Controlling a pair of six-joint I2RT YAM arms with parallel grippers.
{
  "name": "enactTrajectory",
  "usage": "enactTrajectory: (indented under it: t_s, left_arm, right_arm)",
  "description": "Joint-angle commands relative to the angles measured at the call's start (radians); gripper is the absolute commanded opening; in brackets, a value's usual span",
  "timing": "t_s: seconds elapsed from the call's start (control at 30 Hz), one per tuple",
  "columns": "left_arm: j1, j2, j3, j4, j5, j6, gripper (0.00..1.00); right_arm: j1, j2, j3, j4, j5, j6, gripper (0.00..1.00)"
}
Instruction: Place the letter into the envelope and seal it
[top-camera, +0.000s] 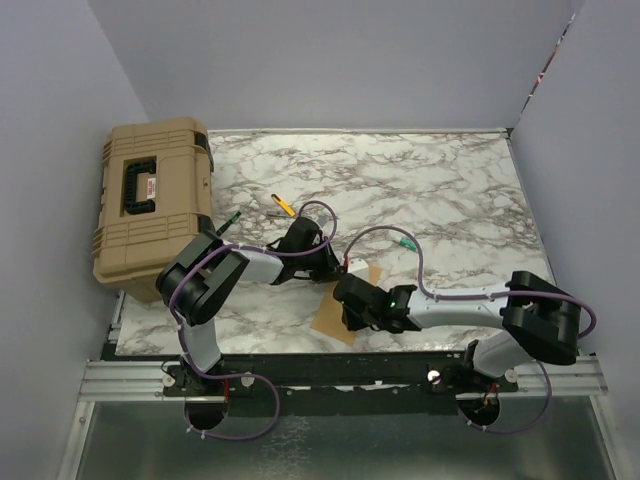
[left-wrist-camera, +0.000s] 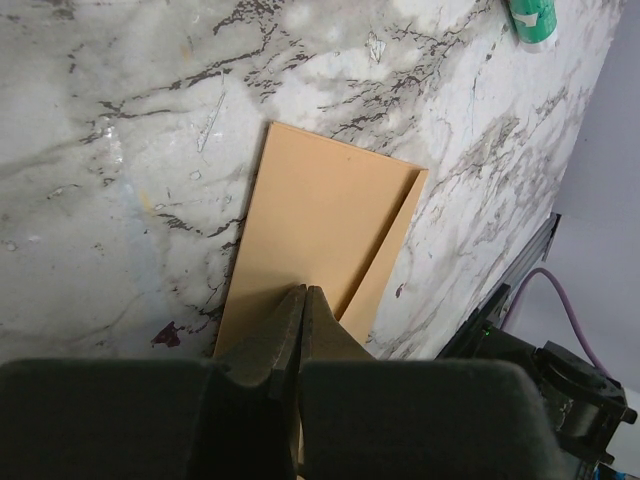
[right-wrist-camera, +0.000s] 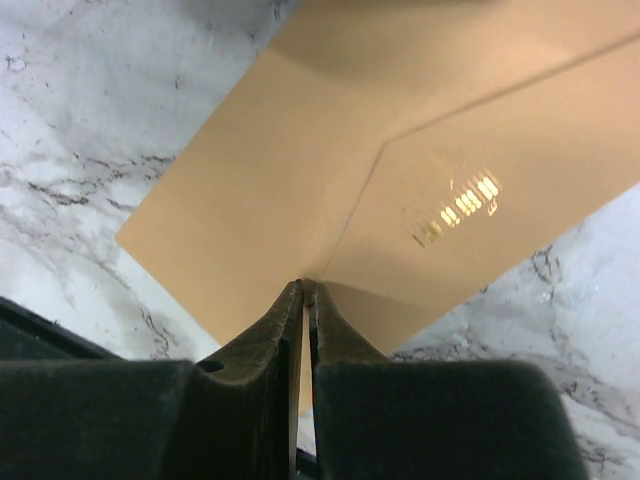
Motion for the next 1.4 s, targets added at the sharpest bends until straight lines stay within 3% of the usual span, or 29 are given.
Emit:
enactTrajectory:
  t_s: [0.0, 0.2, 0.4, 0.63, 0.8, 0.97, 1.2, 1.37]
  left_arm:
    - [-0.001, 0.047, -0.034, -0.103, -0.106, 0.042, 0.0]
    - [-0.001, 0.037, -0.038, -0.112, -0.106, 0.054, 0.0]
    - [0.001, -0.023, -0.065, -0.13, -0.111, 0.042, 0.0]
    - [0.01, -0.165, -0.136, -0.145, -0.143, -0.009, 0.0]
    - [0.01, -0.245, -0.124, -0.178, -0.11, 0.024, 0.01]
    - [0.01, -0.292, -0.117, -0.2, -0.043, 0.069, 0.07]
    - [0.009, -0.312, -0.155, -0.234, -0.088, 0.092, 0.04]
    - [0.009, -0.29, -0.175, -0.237, -0.102, 0.091, 0.03]
  right_arm:
    - [0.02, -0.014, -0.087, -0.182, -0.101, 0.089, 0.09]
    - [0.019, -0.118, -0.077, -0.22, -0.124, 0.117, 0.09]
    - [-0.009, -0.18, 0.006, -0.324, -0.021, 0.21, 0.13]
    - [-0.123, -0.136, 0.061, -0.364, 0.026, 0.245, 0.14]
    - [-0.183, -0.078, 0.13, -0.301, -0.003, 0.144, 0.17]
    - [-0.187, 0.027, 0.221, -0.28, -0.064, 0.066, 0.18]
    - [-0.188, 0.136, 0.275, -0.274, -0.091, 0.045, 0.09]
    - [-0.188, 0.17, 0.286, -0.266, -0.09, 0.028, 0.08]
